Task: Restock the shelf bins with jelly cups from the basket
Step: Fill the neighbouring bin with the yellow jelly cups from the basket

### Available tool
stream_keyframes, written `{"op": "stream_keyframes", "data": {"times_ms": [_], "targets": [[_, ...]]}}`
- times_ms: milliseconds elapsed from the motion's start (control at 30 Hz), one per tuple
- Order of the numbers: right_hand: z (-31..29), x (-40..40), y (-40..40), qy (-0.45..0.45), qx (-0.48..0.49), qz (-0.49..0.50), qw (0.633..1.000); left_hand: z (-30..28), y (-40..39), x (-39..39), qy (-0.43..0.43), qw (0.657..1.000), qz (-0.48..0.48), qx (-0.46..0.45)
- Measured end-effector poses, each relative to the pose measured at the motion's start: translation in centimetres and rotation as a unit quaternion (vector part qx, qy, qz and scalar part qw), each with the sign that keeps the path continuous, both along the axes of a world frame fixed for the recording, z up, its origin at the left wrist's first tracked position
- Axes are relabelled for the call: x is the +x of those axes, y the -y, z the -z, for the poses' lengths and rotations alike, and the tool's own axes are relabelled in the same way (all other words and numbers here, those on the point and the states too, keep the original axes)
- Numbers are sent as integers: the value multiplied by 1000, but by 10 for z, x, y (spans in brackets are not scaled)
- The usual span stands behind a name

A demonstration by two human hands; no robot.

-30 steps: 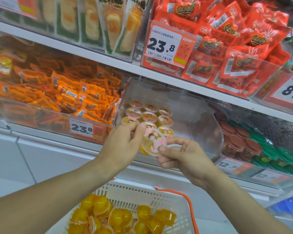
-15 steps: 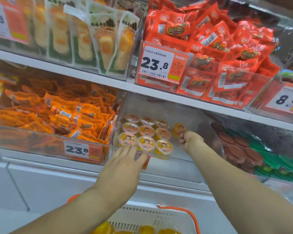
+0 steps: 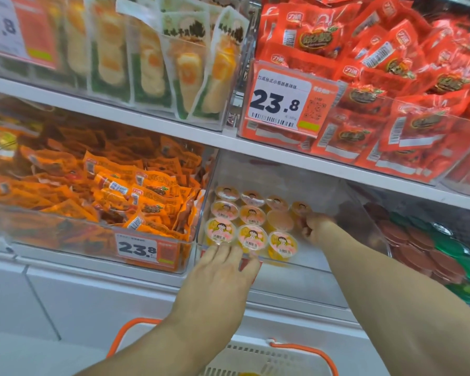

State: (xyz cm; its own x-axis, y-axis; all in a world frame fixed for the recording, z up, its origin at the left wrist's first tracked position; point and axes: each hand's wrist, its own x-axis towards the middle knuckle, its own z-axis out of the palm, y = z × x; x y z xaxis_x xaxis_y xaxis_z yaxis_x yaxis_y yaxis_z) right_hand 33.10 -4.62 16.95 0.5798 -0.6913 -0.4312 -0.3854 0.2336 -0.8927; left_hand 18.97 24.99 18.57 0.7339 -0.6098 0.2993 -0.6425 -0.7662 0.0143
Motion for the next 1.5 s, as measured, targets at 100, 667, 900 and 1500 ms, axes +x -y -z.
{"op": "stream_keyframes", "data": {"times_ms": [100,667,900,1500], "targets": [[0,-2,2,-22,-25,-6,999,-3,0,-3,0,1000,7,2],[-13,-208,-139,351,-413,-132,830,0,-4,-20,-30,999,5,-40],[181,-271,-140,56,-281,-279,916,27,6,-45,-21,986,50,-158],[267,-321,-162,-188,-359,-518,754,290,-38,-105,-378,881,-247,137]]}}
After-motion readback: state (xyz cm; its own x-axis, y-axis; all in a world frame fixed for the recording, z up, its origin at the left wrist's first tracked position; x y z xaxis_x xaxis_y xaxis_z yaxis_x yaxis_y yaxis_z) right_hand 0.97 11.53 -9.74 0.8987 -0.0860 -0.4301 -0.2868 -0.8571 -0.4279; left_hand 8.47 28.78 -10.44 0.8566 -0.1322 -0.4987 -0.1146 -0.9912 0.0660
